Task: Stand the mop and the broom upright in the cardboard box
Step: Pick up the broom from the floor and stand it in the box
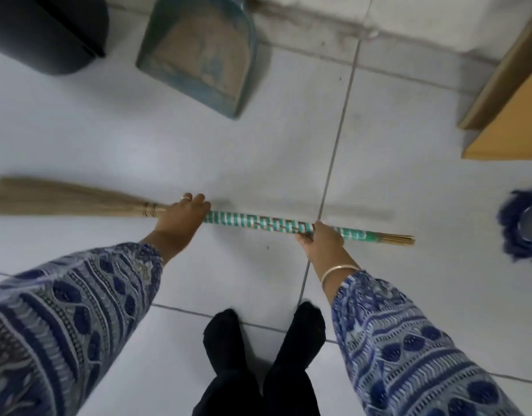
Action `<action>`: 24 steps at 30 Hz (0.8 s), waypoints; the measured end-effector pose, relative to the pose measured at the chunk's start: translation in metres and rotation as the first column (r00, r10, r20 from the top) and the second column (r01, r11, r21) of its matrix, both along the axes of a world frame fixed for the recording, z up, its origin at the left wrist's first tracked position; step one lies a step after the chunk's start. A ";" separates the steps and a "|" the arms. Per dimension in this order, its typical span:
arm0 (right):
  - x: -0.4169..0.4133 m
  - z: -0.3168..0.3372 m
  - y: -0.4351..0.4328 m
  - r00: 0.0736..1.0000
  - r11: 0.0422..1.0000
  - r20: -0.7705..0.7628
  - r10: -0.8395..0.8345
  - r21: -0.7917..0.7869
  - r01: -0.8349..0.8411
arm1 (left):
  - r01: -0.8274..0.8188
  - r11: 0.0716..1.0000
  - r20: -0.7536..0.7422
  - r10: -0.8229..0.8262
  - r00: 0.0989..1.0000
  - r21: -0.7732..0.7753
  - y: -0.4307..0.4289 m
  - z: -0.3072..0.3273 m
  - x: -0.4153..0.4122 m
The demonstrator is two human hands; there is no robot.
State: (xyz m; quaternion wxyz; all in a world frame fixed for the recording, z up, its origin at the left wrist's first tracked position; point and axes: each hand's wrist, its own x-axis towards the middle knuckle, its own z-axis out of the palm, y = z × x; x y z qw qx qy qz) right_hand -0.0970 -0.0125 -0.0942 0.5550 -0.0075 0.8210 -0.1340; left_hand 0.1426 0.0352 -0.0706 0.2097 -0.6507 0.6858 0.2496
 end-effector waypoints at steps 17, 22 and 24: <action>-0.150 0.535 -0.187 0.978 0.738 -0.122 -0.172 -0.674 0.045 | -0.147 0.973 -0.337 0.079 0.938 -0.180 -0.167 0.447 -0.167; -0.261 0.636 -0.180 0.983 0.648 -0.107 -0.151 -0.761 0.016 | -0.216 0.937 -0.414 0.088 0.906 -0.275 -0.172 0.528 -0.281; -0.310 0.673 -0.168 0.978 0.609 -0.110 -0.175 -0.793 0.020 | -0.242 0.926 -0.458 0.088 0.884 -0.288 -0.166 0.556 -0.335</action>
